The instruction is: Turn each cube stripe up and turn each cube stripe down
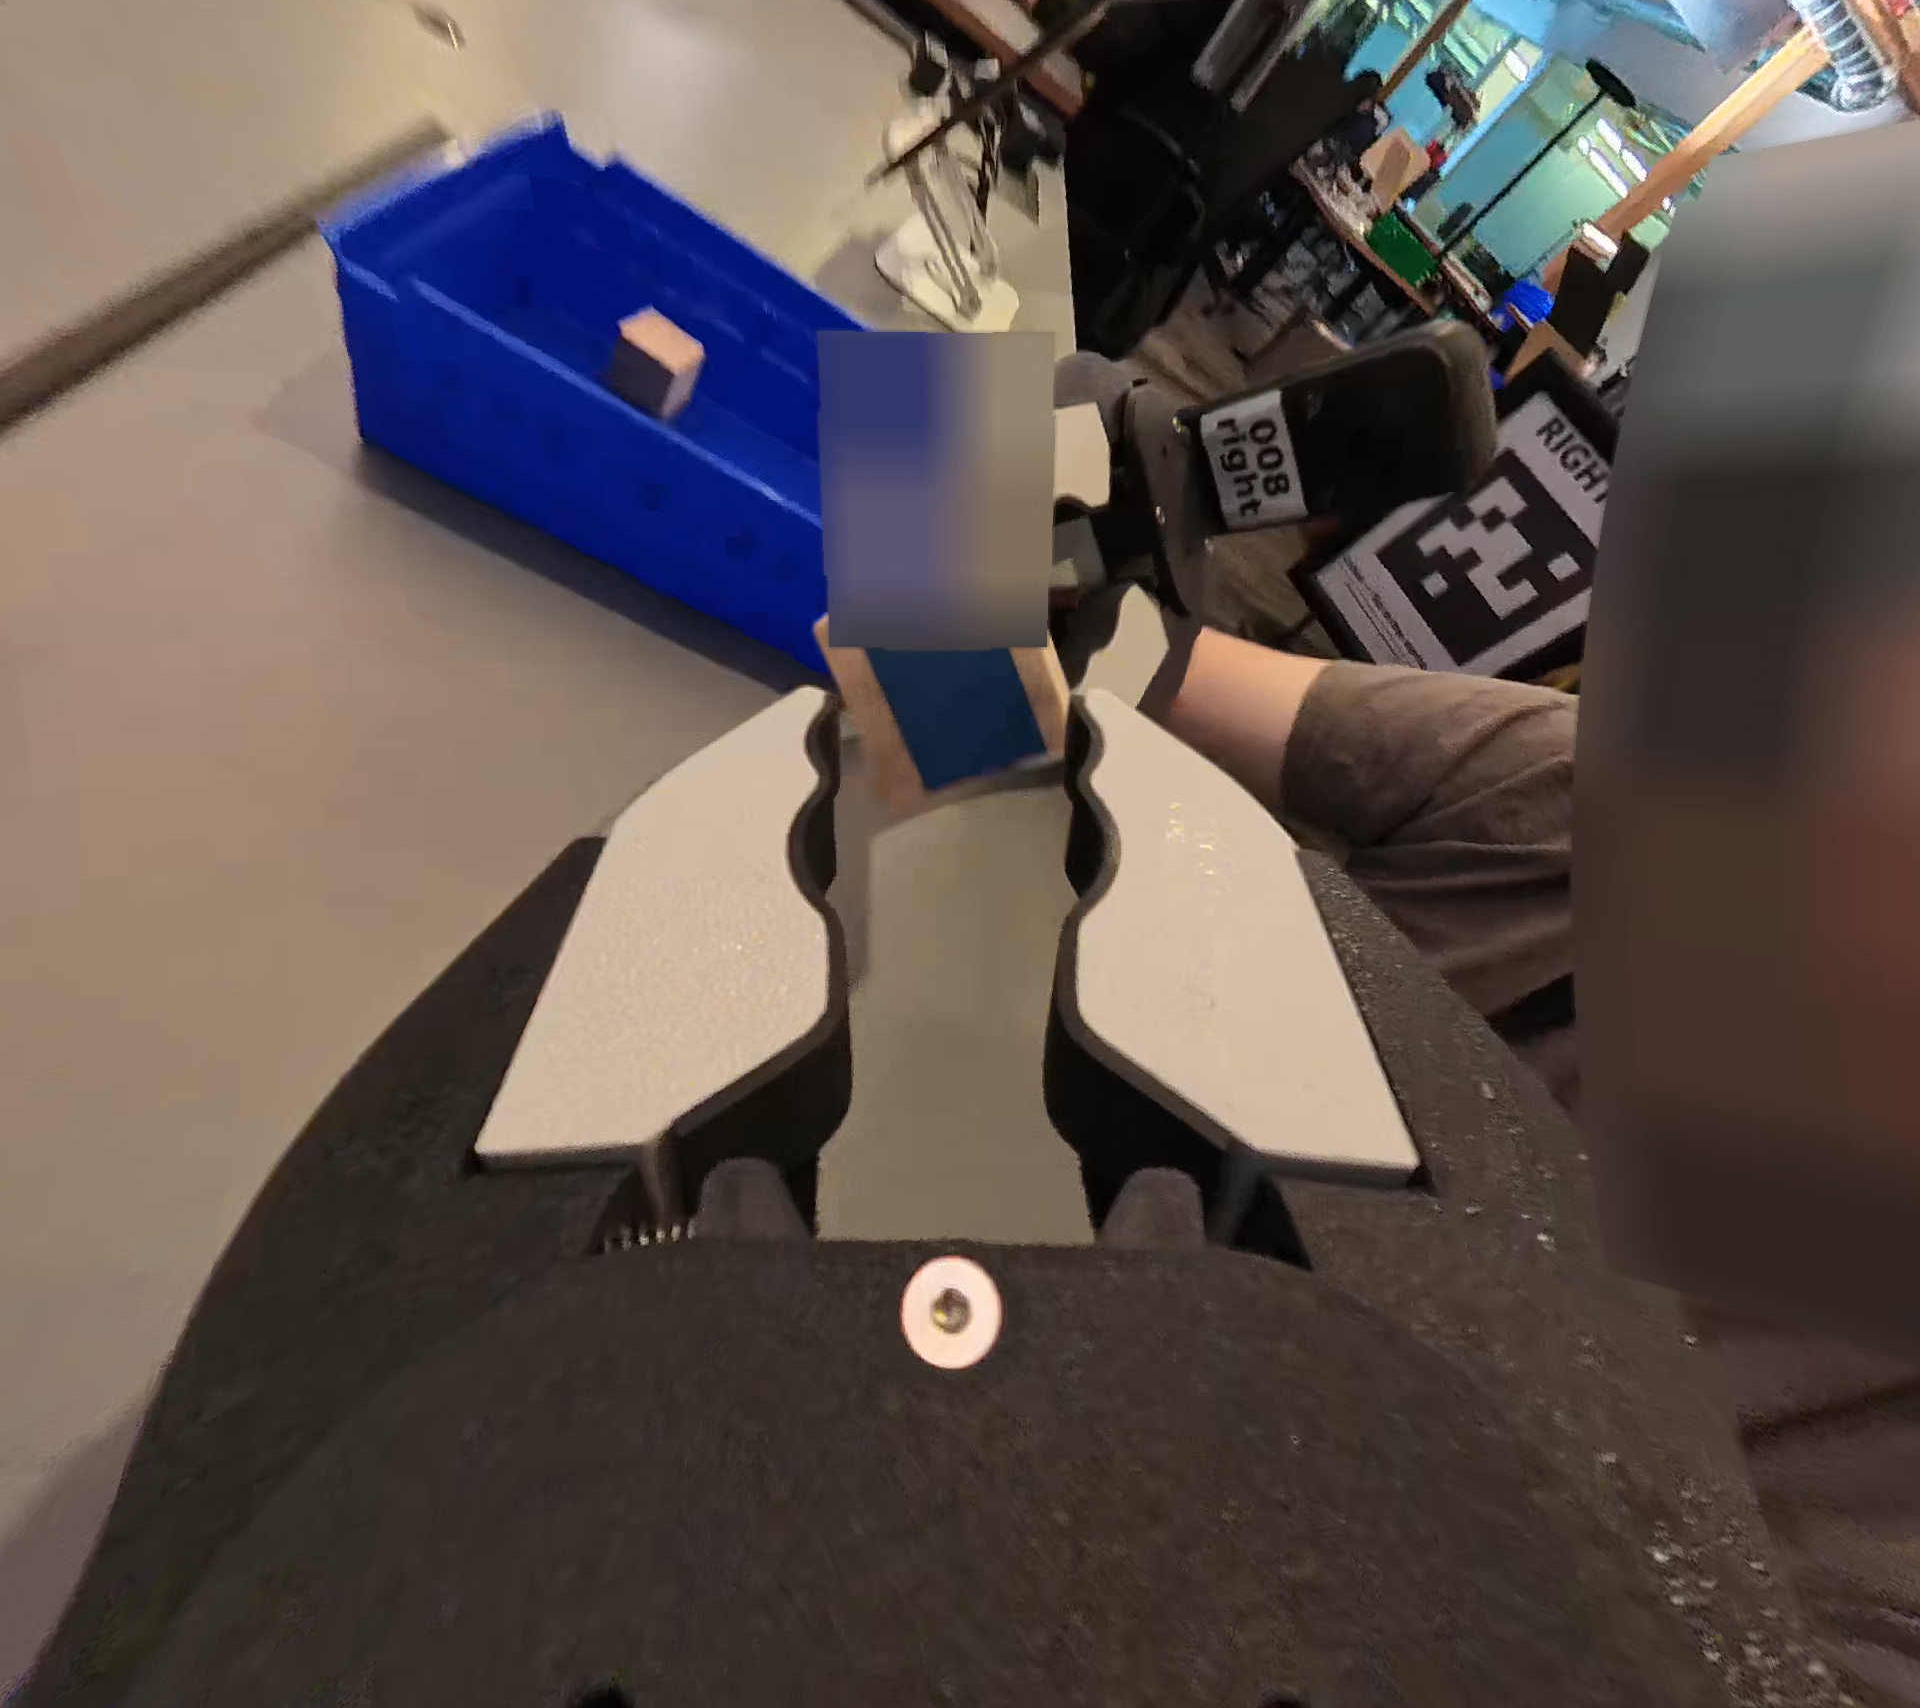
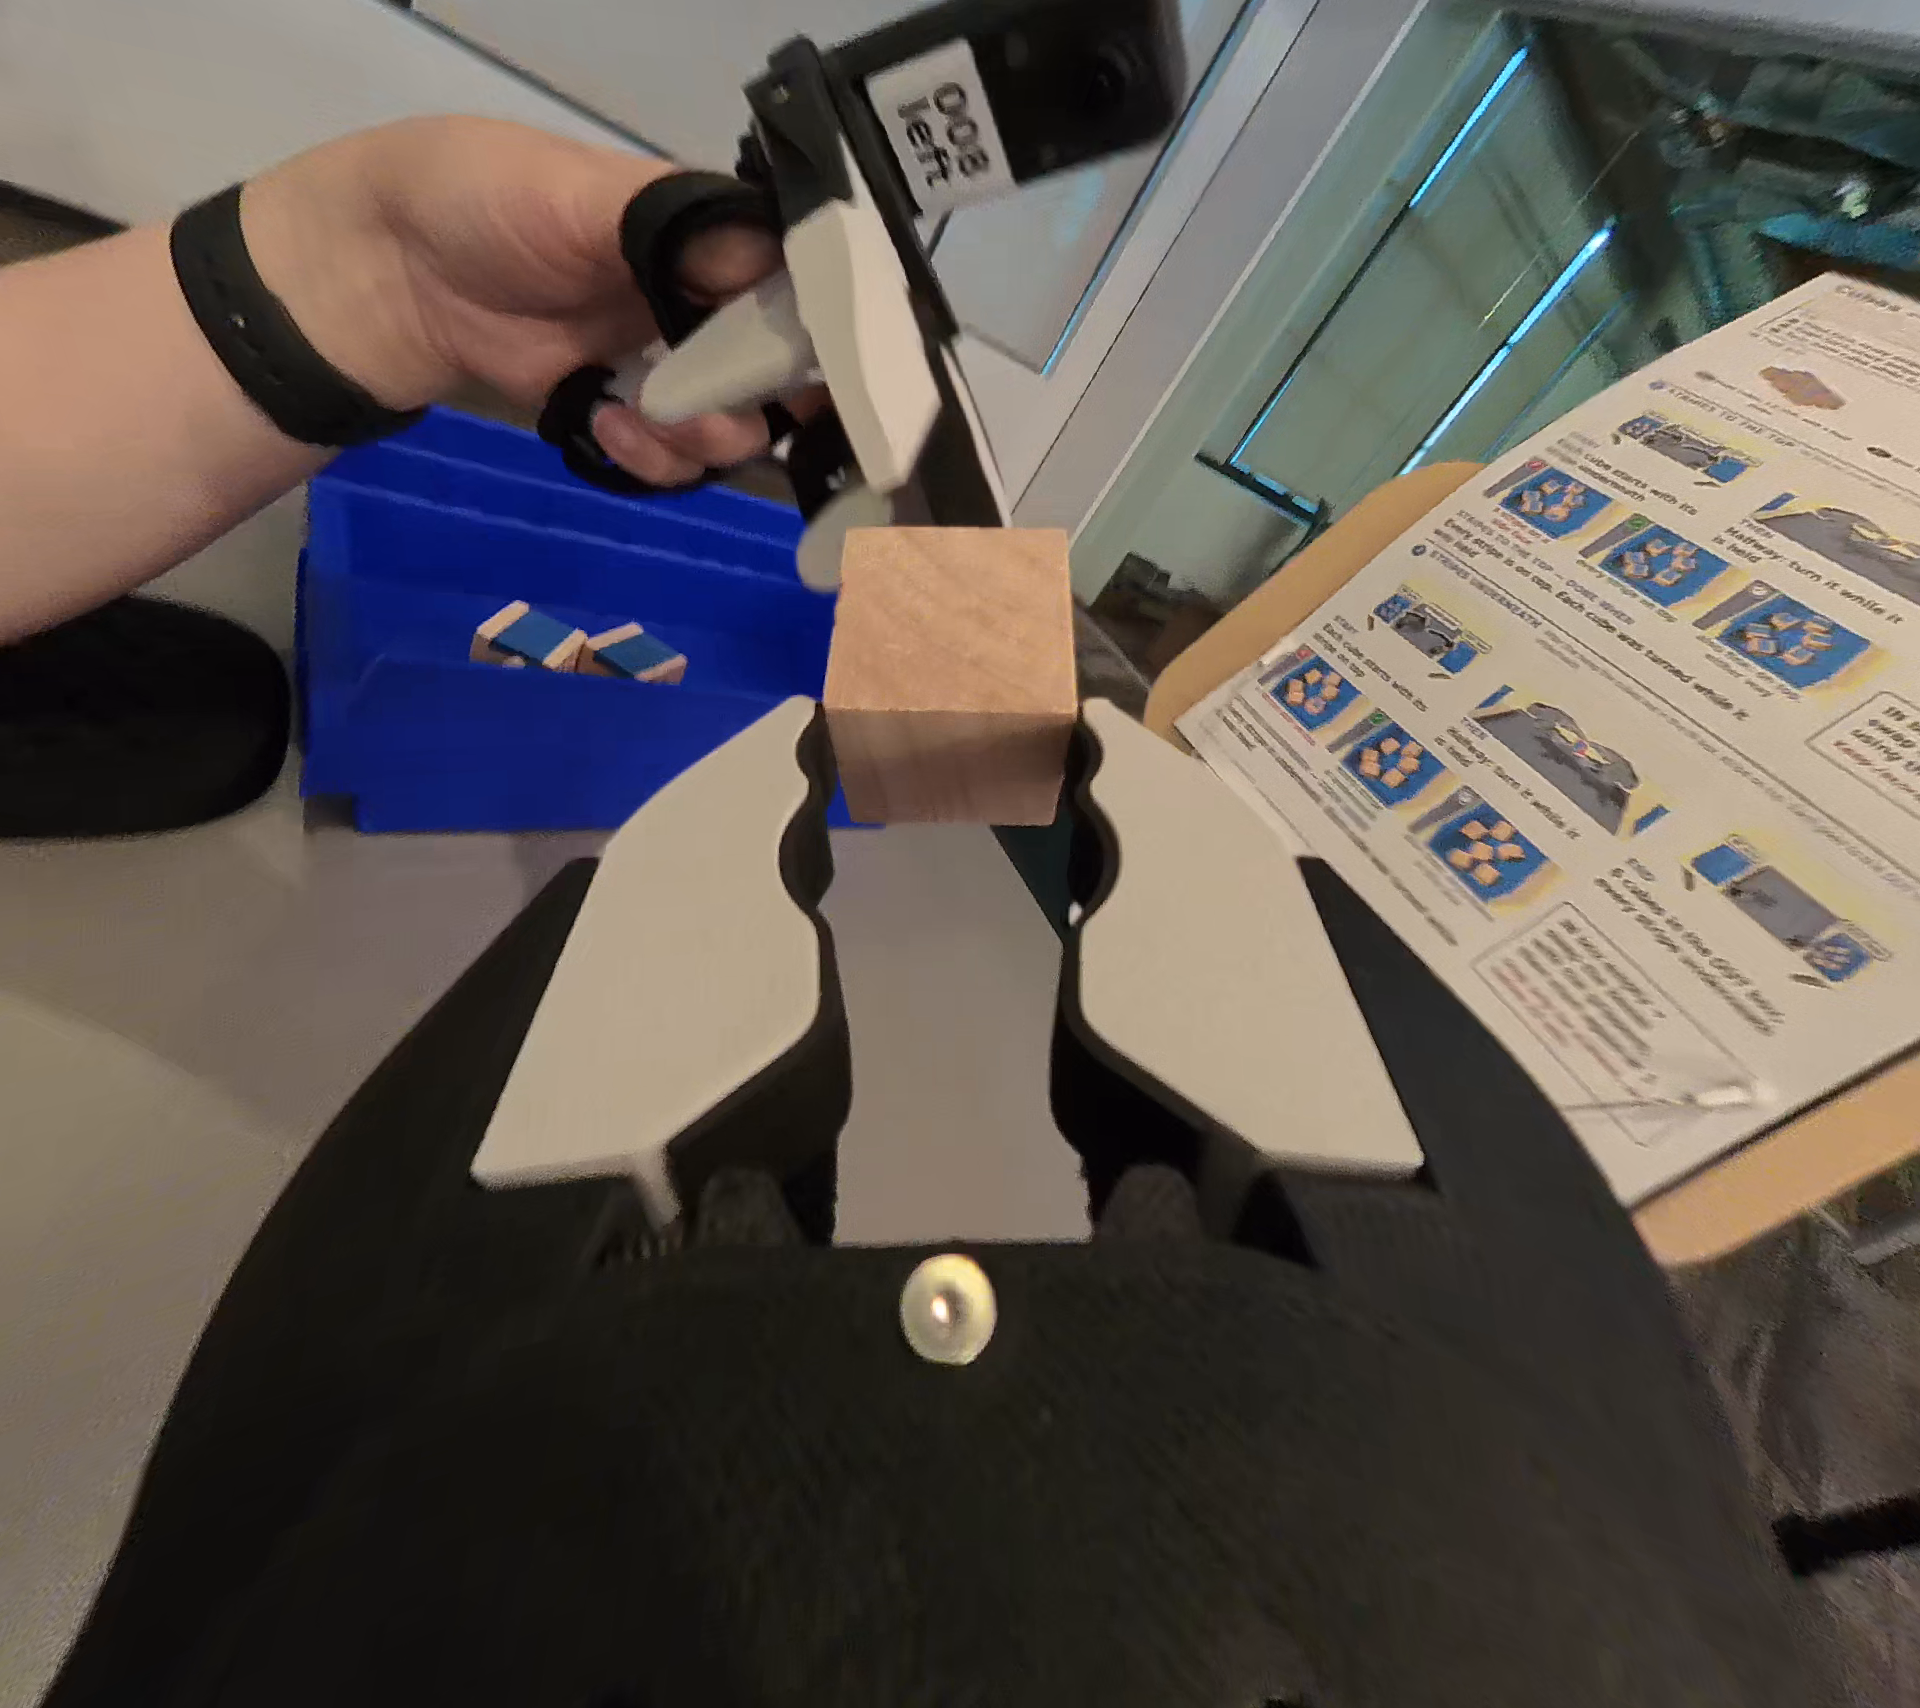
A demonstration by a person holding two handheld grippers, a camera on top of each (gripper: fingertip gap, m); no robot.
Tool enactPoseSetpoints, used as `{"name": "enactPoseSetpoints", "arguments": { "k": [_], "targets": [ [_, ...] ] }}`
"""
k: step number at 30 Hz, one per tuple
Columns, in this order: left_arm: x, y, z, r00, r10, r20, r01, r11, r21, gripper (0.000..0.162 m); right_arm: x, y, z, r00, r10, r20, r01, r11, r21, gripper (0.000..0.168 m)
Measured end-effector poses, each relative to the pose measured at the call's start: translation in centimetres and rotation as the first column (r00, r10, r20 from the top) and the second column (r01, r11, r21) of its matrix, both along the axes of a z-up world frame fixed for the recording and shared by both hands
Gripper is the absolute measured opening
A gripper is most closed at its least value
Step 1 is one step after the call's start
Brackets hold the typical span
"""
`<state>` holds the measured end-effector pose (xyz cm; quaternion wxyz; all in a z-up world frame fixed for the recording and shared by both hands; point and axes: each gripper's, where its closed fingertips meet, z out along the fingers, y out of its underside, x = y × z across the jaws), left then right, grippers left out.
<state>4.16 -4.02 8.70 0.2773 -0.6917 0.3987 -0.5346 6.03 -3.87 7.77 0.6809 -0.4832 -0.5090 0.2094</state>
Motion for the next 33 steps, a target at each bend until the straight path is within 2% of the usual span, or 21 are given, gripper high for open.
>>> {"name": "enactPoseSetpoints", "arguments": {
  "k": [1,3,5,6,8,11,12,15,20,23,25,28,33],
  "targets": [
    [-0.6,0.2,1.0,0.999,0.024,0.032,-0.026,0.999,0.038,0.041,1.1,0.6,0.5,0.998,-0.013,0.055,0.015,1.0,-0.02,0.043],
    [-2.0,0.6,3.1,0.992,0.079,0.094,-0.092,0.986,0.142,0.043,5.0,3.1,0.6,0.97,-0.125,0.211,0.152,0.982,-0.116,0.043],
    [-3.6,1.0,5.0,0.978,0.147,0.15,-0.181,0.951,0.251,0.048,11.1,5.9,-1.0,0.898,-0.252,0.362,0.366,0.883,-0.293,0.043],
    [-4.4,1.1,5.7,0.968,0.182,0.172,-0.227,0.926,0.301,0.053,14.5,7.3,-2.2,0.853,-0.323,0.409,0.482,0.79,-0.38,0.044],
    [-5.8,1.1,6.8,0.945,0.237,0.225,-0.308,0.876,0.371,0.052,21.0,9.2,-5.6,0.753,-0.408,0.515,0.654,0.547,-0.522,0.044],
    [-7.5,1.7,8.2,0.88,0.337,0.334,-0.461,0.774,0.434,0.049,27.4,10.7,-11.1,0.624,-0.422,0.658,0.774,0.214,-0.596,0.044],
    [-7.8,1.9,8.3,0.868,0.363,0.34,-0.488,0.75,0.446,0.047,28.3,10.7,-12.8,0.606,-0.39,0.693,0.782,0.132,-0.609,0.044],
    [-7.7,2.4,7.0,0.881,0.41,0.237,-0.474,0.745,0.469,0.047,29.6,11.2,-16.3,0.557,-0.321,0.766,0.804,-0.023,-0.594,0.044],
    [-5.9,2.5,5.0,0.908,0.402,0.116,-0.403,0.763,0.505,0.047,30.1,12.0,-19.4,0.483,-0.262,0.835,0.842,-0.121,-0.525,0.044],
    [-5.5,2.4,4.7,0.914,0.392,0.104,-0.39,0.776,0.496,0.044,30.2,12.4,-20.4,0.46,-0.245,0.853,0.852,-0.15,-0.502,0.044],
    [-5.9,2.8,5.0,0.903,0.413,0.123,-0.415,0.758,0.504,0.039,30.6,12.7,-20.9,0.446,-0.241,0.862,0.855,-0.171,-0.49,0.044],
    [-6.9,3.4,5.3,0.877,0.462,0.129,-0.456,0.719,0.524,0.04,31.2,13.3,-21.1,0.427,-0.269,0.863,0.856,-0.185,-0.482,0.044],
    [-7.1,3.5,4.9,0.878,0.466,0.109,-0.452,0.732,0.511,0.043,31.0,14.1,-21.2,0.458,-0.289,0.841,0.84,-0.169,-0.515,0.044]
  ]
}}
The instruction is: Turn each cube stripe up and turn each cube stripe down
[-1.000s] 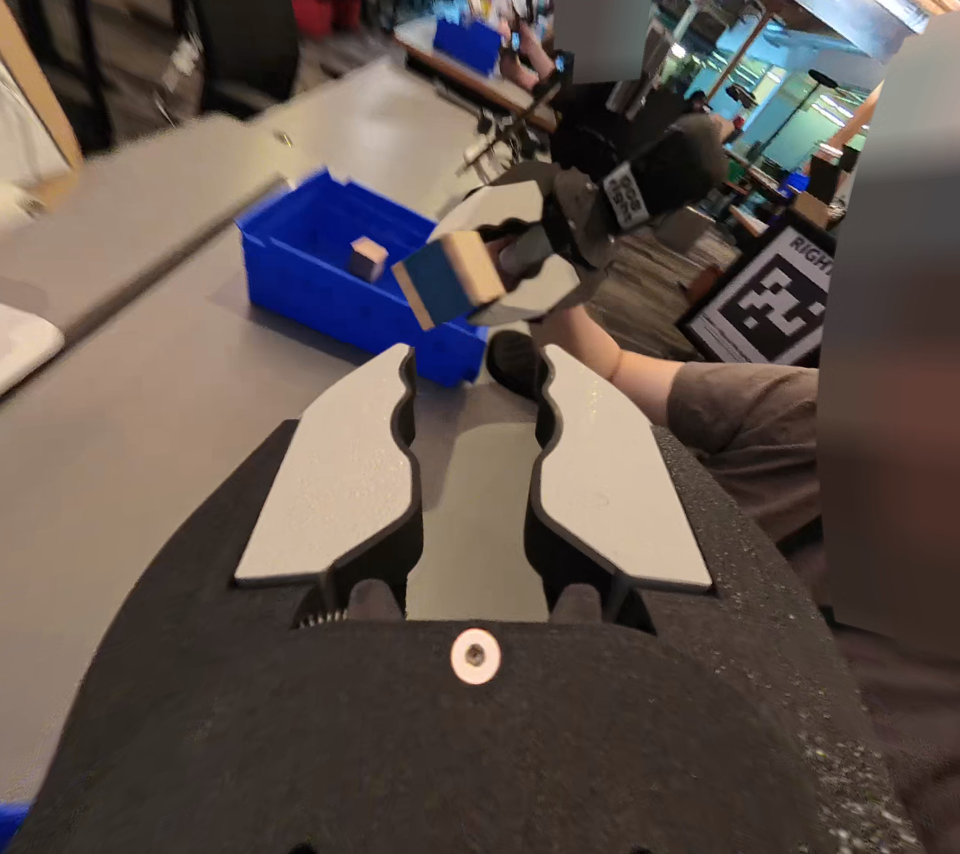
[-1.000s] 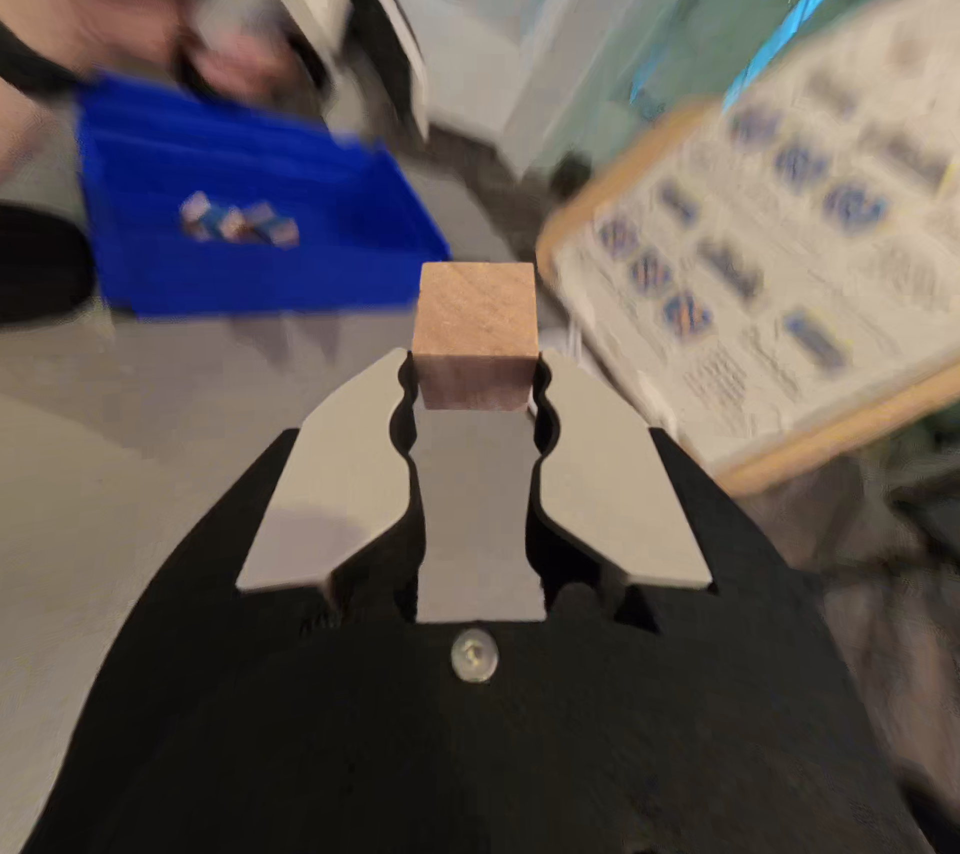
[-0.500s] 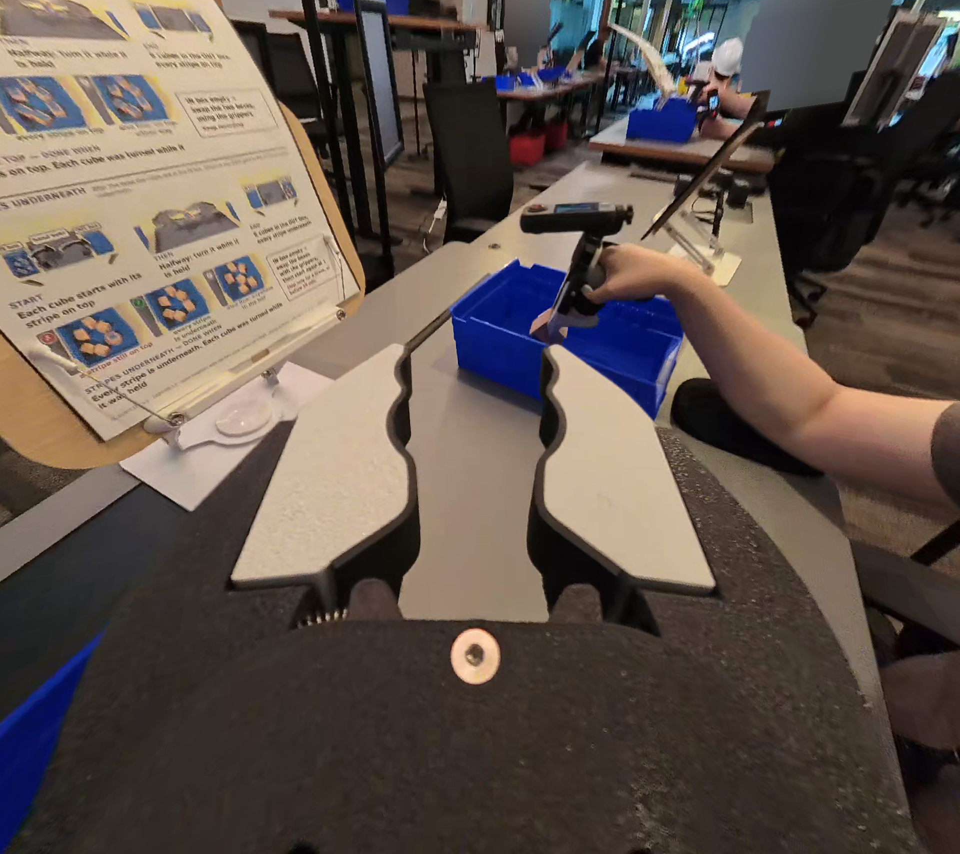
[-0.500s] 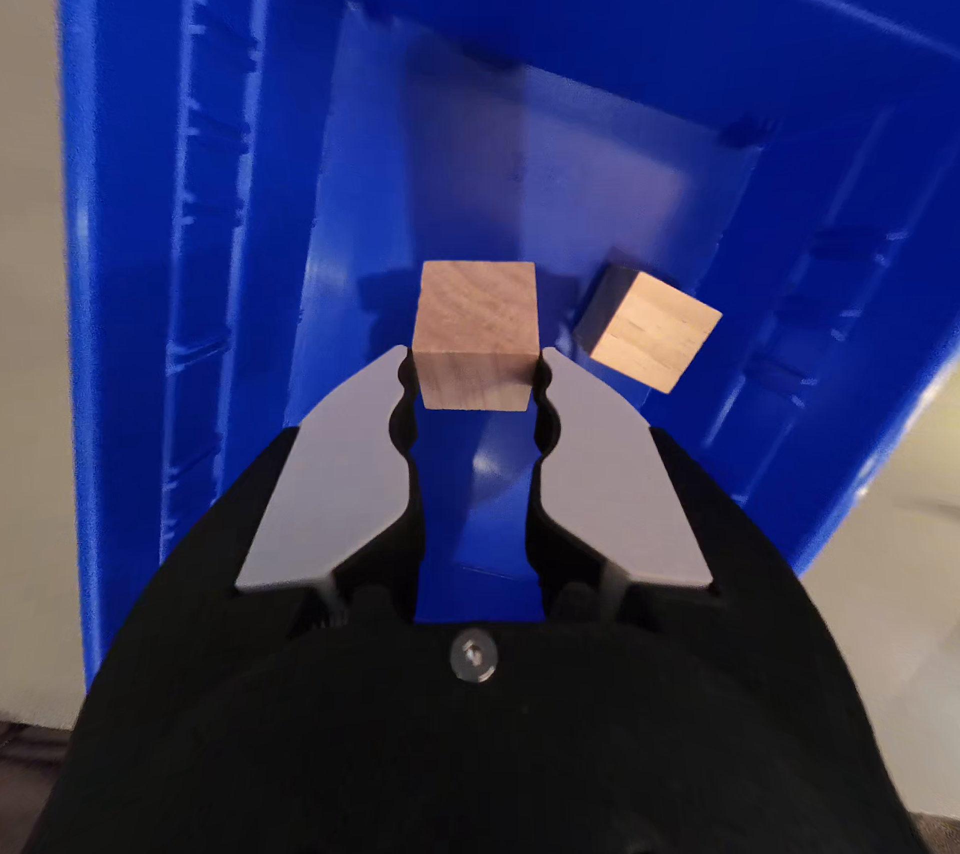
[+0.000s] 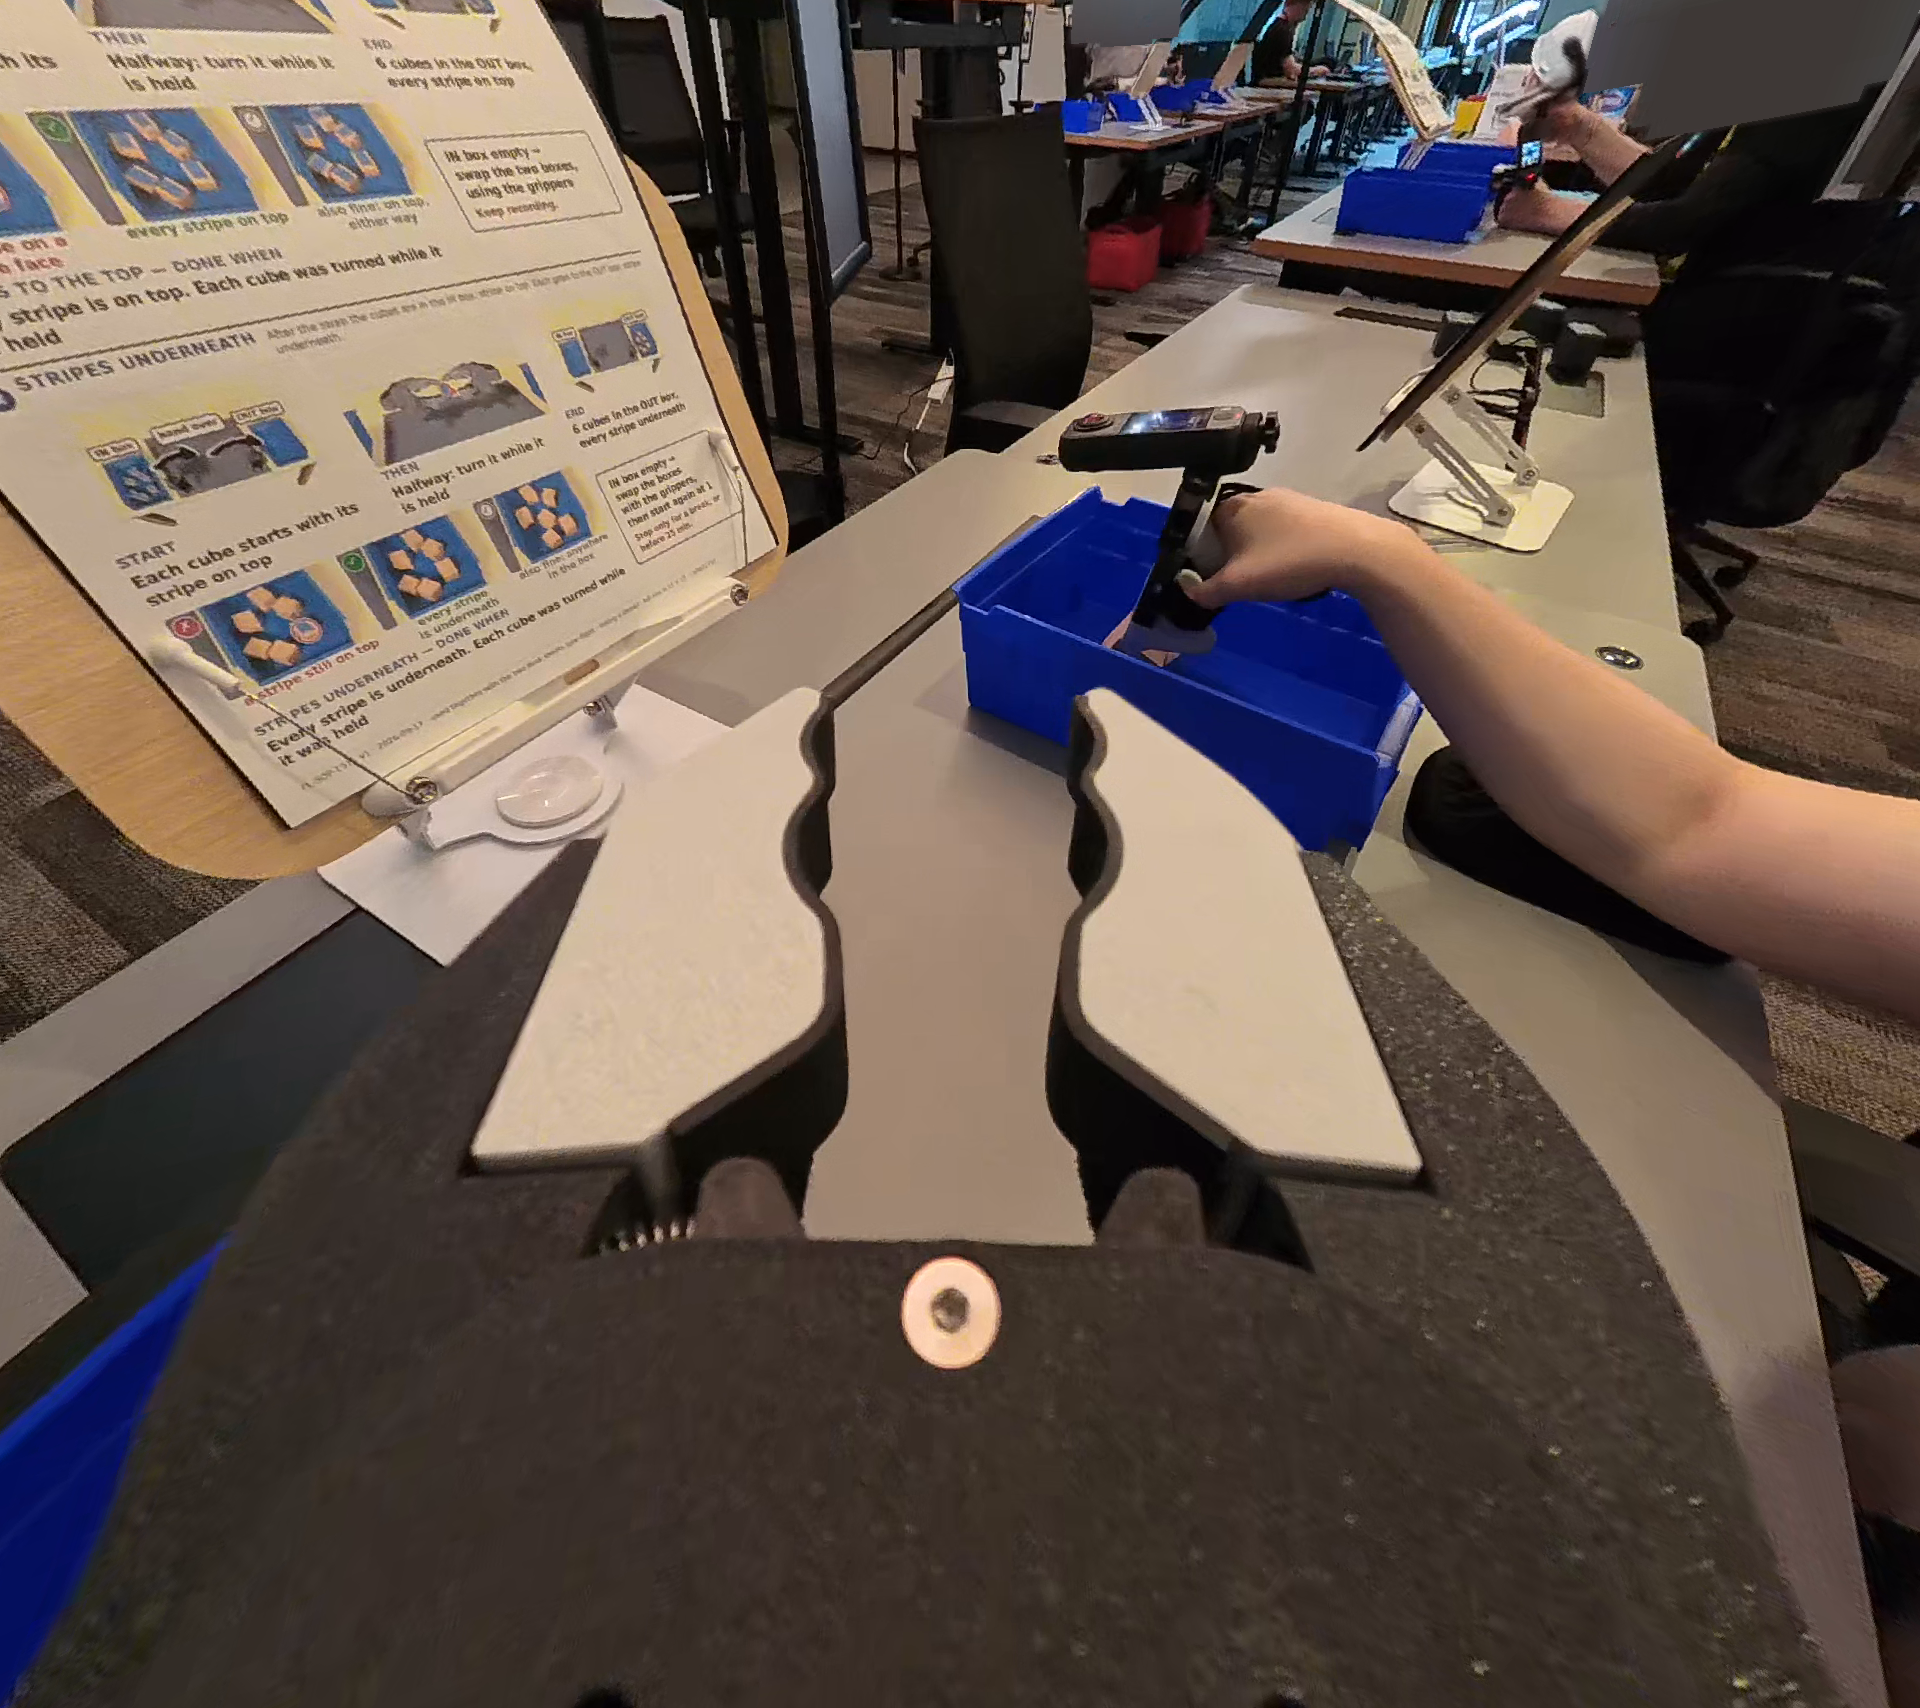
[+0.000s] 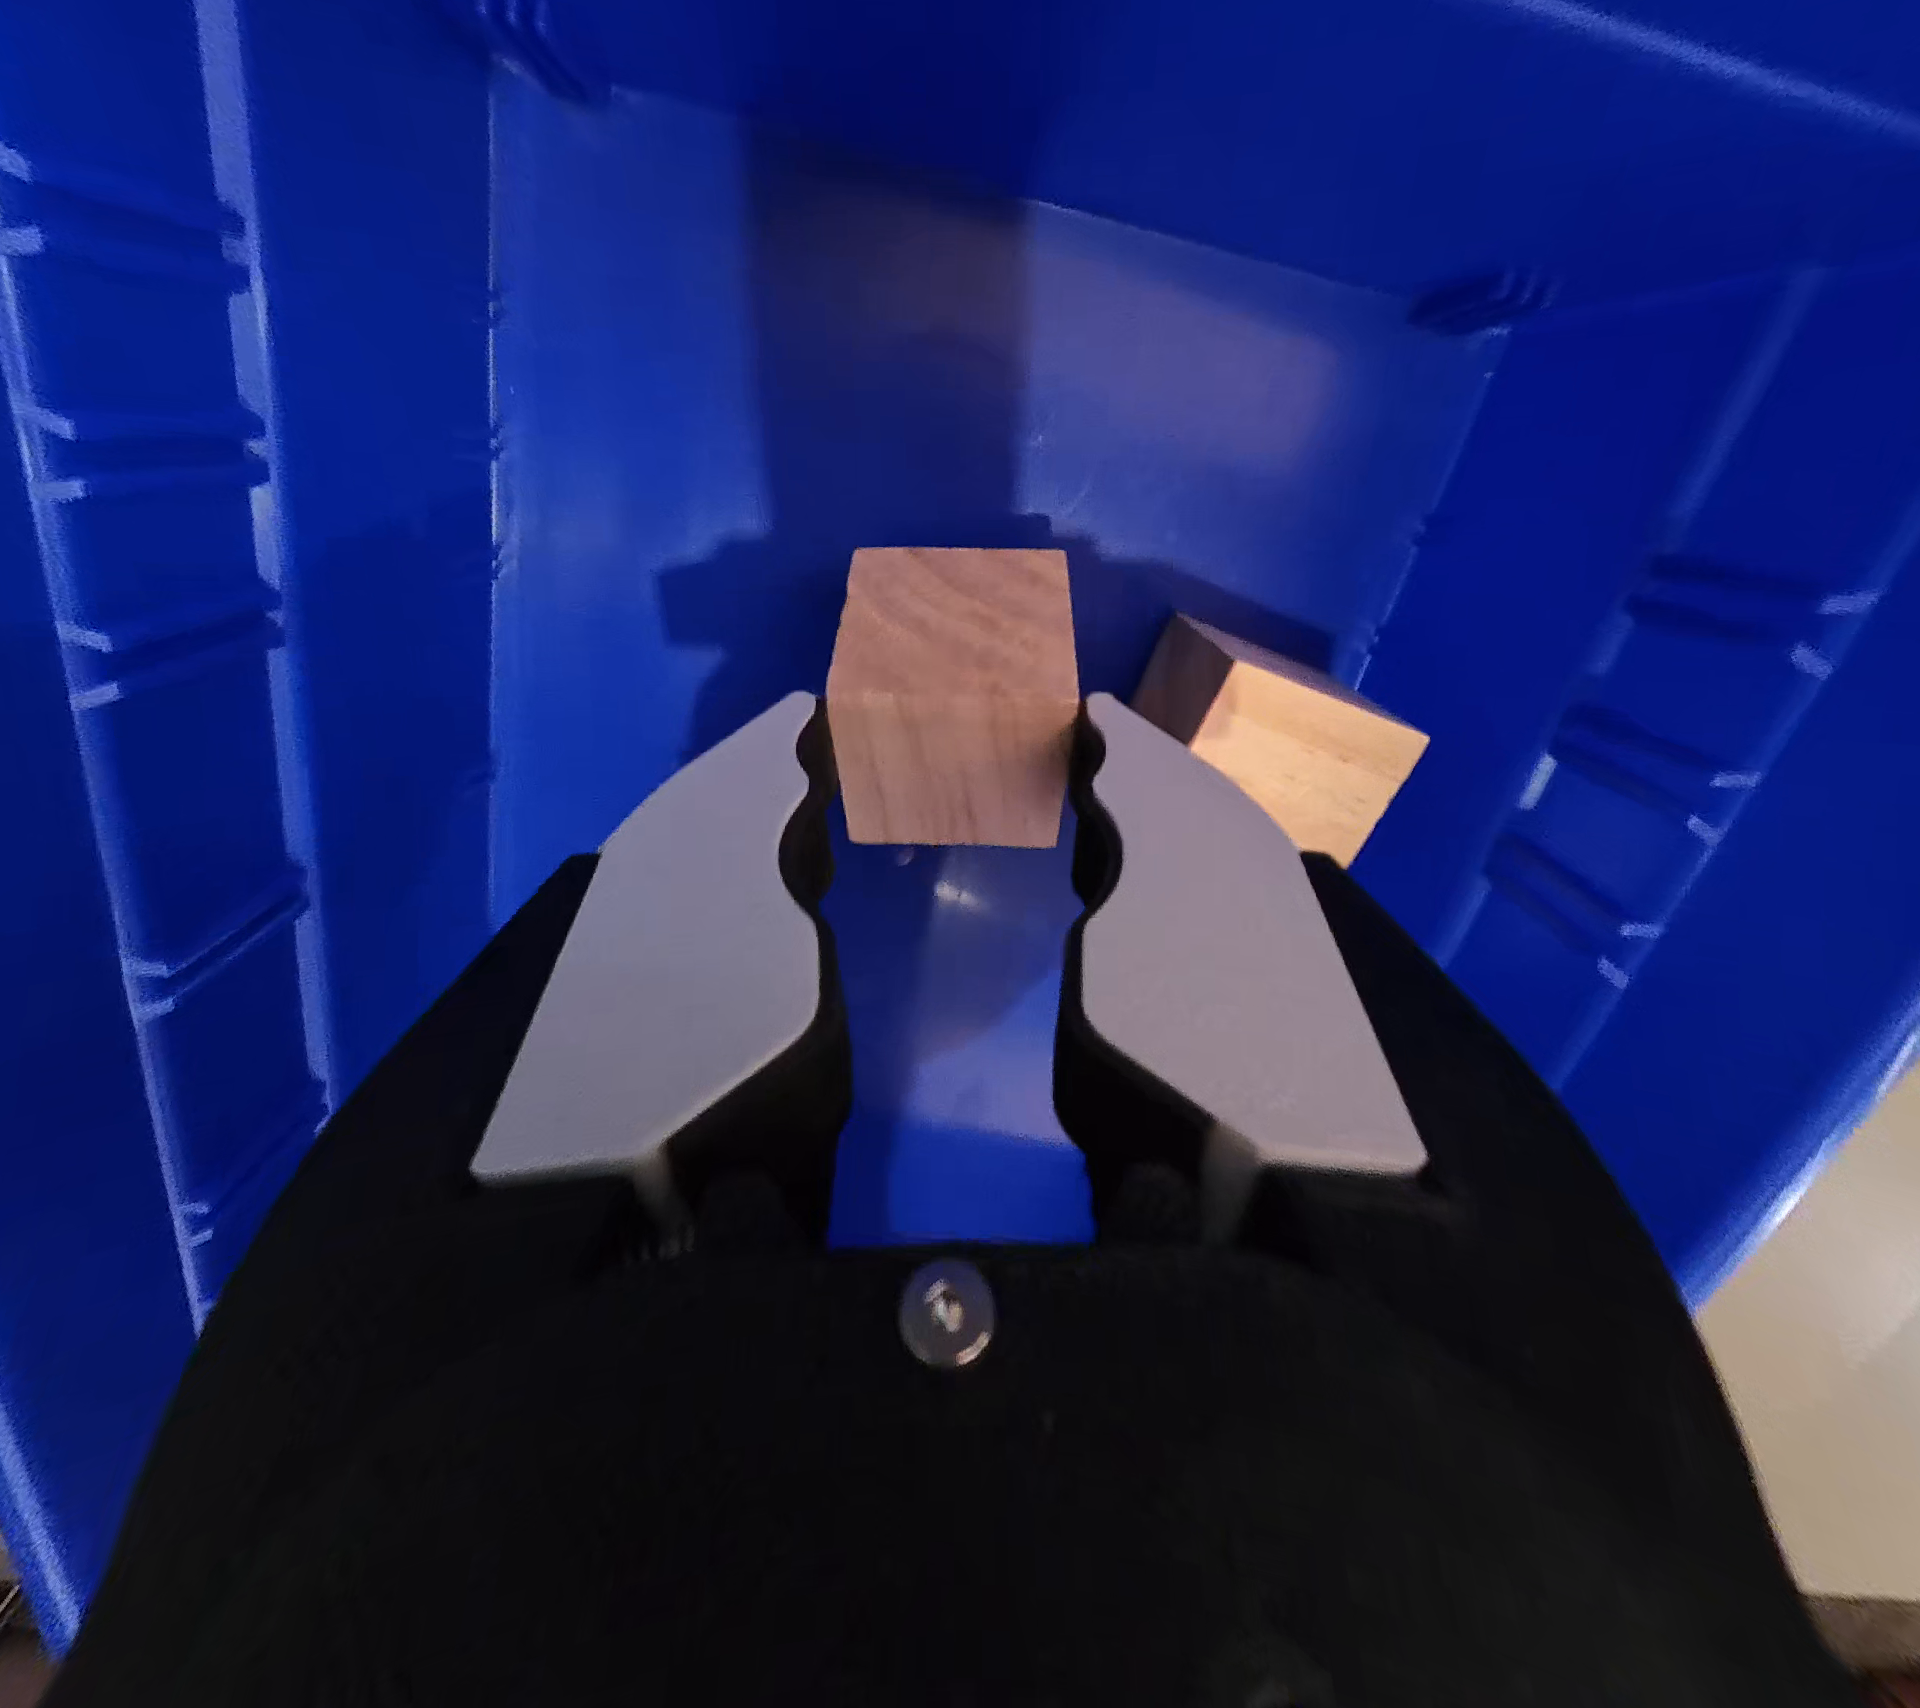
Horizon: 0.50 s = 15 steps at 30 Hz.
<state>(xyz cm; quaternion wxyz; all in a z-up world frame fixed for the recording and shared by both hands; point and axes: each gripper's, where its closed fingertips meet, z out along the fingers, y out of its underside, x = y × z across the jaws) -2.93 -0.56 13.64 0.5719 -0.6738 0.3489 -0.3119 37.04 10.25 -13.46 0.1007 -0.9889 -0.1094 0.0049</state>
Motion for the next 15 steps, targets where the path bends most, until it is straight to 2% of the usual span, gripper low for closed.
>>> {"name": "enactPoseSetpoints", "arguments": {
  "k": [7,10,13,15],
  "targets": [
    [0.1,-0.1,-0.7,0.999,-0.004,-0.036,0.003,1.0,-0.031,0.043,-0.3,1.0,-0.2,0.999,0.032,0.004,-0.032,0.999,0.042,0.045],
    [-1.0,0.2,-0.5,0.999,0.042,-0.034,-0.043,0.999,-0.007,0.043,0.0,1.5,0.4,0.997,0.056,0.047,-0.06,0.995,0.081,0.06],
    [-3.1,0.2,-0.4,0.988,0.126,-0.088,-0.123,0.992,0.035,0.043,-0.4,2.5,3.2,0.994,0.094,0.056,-0.104,0.971,0.214,0.062],
    [-4.8,0.0,-1.3,0.965,0.177,-0.193,-0.17,0.984,0.052,0.042,-0.8,3.1,6.1,0.99,0.117,0.079,-0.137,0.929,0.343,0.062]
  ]
}}
